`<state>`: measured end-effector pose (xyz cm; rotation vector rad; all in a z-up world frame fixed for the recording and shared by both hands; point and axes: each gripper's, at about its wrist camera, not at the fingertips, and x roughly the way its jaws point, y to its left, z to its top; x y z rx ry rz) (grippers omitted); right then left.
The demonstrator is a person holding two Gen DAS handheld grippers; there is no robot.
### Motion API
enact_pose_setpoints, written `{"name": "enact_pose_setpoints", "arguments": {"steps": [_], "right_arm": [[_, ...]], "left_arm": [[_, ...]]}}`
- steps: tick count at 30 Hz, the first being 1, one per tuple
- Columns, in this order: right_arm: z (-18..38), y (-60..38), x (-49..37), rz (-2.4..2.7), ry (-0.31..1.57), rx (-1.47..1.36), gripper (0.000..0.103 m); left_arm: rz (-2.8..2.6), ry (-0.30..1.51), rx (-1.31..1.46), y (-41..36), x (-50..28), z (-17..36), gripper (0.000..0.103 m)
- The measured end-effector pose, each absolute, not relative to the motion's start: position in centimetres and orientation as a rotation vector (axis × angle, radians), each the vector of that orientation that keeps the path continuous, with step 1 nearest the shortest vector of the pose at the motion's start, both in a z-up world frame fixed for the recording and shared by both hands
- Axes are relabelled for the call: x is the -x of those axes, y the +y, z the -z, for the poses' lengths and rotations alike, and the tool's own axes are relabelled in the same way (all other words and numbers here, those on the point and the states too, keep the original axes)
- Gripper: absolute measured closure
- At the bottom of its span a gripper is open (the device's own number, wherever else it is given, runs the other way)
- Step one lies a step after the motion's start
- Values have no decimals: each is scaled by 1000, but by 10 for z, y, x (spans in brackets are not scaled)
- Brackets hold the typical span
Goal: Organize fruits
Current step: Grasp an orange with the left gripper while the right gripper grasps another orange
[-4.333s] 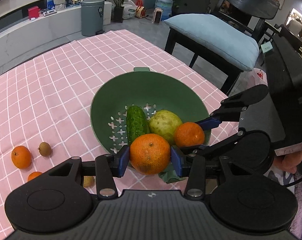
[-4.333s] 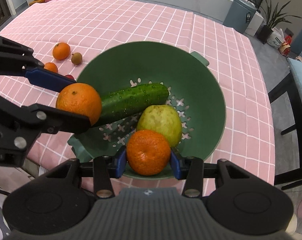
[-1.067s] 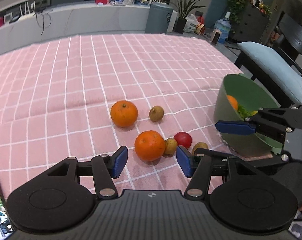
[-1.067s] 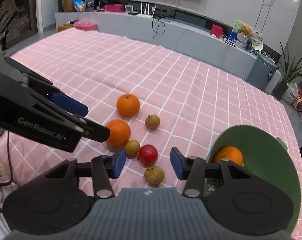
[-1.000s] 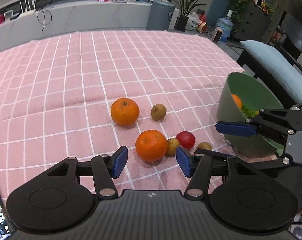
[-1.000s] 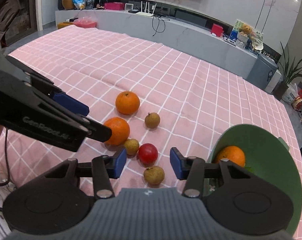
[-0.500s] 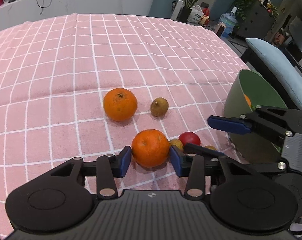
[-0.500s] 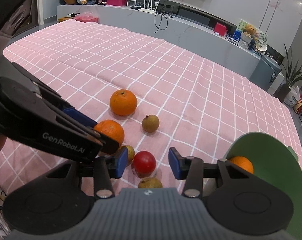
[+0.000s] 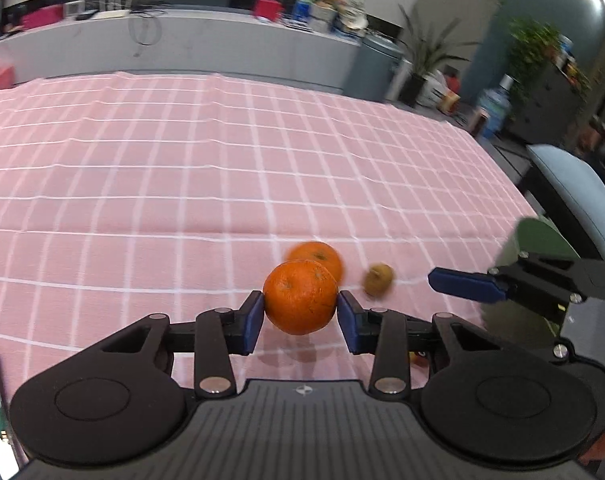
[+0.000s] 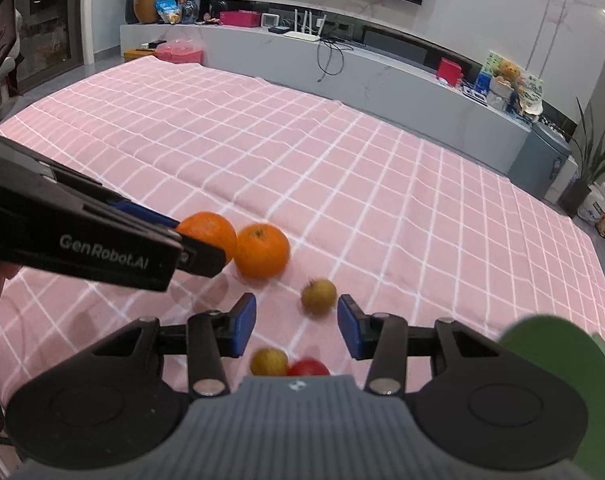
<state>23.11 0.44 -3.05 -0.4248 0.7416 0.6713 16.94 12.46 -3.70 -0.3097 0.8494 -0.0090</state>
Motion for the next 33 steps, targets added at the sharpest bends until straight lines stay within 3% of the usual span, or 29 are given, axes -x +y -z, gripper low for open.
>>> {"name": "enact_pose_setpoints", "arguments": {"steps": [20,33], "right_arm": [[56,66,-260,-726,713,497,59],[51,62,-265,-683,752,473,63]], "left_arm": [[-136,837,360,148,-170,43,58],[-127,825,357,146,-168,42,58]]}}
